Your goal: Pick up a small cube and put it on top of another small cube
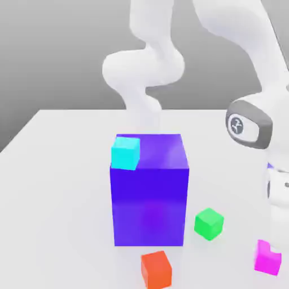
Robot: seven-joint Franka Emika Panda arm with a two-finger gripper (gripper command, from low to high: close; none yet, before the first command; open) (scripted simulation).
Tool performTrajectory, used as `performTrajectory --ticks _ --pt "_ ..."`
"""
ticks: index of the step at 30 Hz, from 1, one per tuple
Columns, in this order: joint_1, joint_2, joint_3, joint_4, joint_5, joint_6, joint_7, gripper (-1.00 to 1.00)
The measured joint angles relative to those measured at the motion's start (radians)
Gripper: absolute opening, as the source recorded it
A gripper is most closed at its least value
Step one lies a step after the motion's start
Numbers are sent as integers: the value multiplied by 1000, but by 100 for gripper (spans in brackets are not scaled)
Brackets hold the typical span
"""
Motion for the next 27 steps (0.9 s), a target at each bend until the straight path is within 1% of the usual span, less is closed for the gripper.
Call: performTrajectory --ticks 2,3,10,15,21,27 --pt "16 72 -18 15 -18 55 11 0" --pt "22 96 -25 20 -22 73 13 -100" --pt "22 96 -24 19 -23 72 14 -100" --pt "-4 -62 7 -24 19 -42 -17 -100" --pt "-39 -281 0 -226 59 -56 -48 -100" --pt "-43 -500 -32 -441 131 -58 -101 -100"
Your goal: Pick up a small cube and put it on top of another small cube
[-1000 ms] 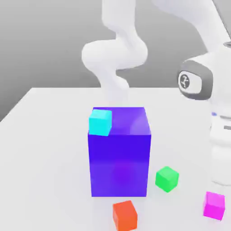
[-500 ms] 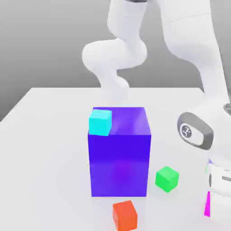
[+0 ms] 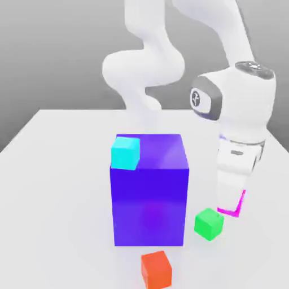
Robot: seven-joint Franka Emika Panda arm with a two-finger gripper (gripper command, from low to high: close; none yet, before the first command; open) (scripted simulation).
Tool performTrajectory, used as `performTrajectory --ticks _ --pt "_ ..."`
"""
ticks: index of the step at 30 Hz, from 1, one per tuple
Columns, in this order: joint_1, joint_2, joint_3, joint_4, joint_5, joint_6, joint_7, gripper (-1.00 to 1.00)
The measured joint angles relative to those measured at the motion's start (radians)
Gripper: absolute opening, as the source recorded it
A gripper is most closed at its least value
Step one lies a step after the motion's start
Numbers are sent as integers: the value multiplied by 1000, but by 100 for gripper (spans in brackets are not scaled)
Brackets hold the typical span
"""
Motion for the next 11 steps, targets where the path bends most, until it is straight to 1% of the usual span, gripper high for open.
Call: performTrajectory --ticks 2,7,8,11 --pt "0 8 -3 -30 8 38 -6 -100" --pt "0 167 -15 -32 -29 199 20 -100" --pt "1 193 -18 -31 -39 223 27 100" --pt "1 192 -18 -31 -39 223 27 100"
